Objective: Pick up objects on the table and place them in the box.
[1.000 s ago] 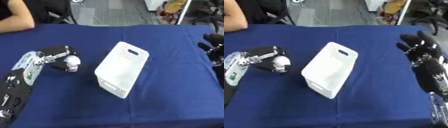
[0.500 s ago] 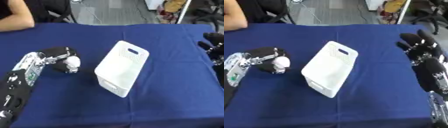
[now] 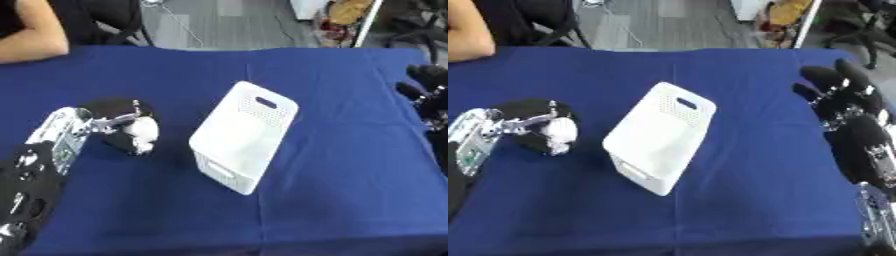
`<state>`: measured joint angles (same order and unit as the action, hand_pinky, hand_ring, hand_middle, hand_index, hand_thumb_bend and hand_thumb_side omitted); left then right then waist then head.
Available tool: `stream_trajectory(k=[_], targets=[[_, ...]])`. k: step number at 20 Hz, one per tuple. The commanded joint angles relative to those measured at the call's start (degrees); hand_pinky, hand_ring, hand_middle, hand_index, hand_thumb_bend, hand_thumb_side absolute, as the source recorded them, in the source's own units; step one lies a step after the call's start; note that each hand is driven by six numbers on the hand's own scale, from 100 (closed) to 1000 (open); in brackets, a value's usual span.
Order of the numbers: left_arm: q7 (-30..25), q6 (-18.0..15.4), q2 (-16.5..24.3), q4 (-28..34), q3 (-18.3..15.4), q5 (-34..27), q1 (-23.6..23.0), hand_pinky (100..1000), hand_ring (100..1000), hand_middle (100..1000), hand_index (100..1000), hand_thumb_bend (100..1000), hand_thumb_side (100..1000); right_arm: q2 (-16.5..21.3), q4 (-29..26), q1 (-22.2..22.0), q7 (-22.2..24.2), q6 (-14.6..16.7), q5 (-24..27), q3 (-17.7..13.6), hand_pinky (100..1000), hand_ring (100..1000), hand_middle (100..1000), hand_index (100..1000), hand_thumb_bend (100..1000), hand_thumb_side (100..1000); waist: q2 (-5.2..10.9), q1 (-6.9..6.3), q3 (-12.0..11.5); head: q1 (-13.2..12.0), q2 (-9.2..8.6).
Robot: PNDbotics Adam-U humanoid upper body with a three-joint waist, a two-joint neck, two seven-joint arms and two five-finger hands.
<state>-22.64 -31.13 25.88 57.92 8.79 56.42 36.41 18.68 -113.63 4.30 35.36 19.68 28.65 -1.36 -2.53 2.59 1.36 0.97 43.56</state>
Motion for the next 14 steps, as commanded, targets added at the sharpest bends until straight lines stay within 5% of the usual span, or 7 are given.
stream_trajectory(k=[1,7,14], targets=[[0.4,0.4,0.7,0.6,-0.2,0.4,0.7,203,384,601,785,100,283,0.9,-1.0,0.3,0.3,0.0,0.3,-0.2,973,1000,887,1000,116,593,0.76,-0.08,0.0,-0.2,-0.15],[1.1,1.5,0.7,0.6,-0.2,-0.1,0.5,121,327,566,767,100,187,1.0,-1.0,0.3,0.3,0.1,0.3,-0.2,973,1000,887,1000,114,593,0.76,-0.05,-0.1,-0.2,-0.13],[1.2,2.2,0.8,1.1,-0.2,-1.4,0.5,100,304,558,763,100,241,0.9,-1.0,0.2,0.3,0.1,0.3,-0.2,973,1000,888,1000,112,594,0.76,-0.03,-0.1,-0.1,-0.24]])
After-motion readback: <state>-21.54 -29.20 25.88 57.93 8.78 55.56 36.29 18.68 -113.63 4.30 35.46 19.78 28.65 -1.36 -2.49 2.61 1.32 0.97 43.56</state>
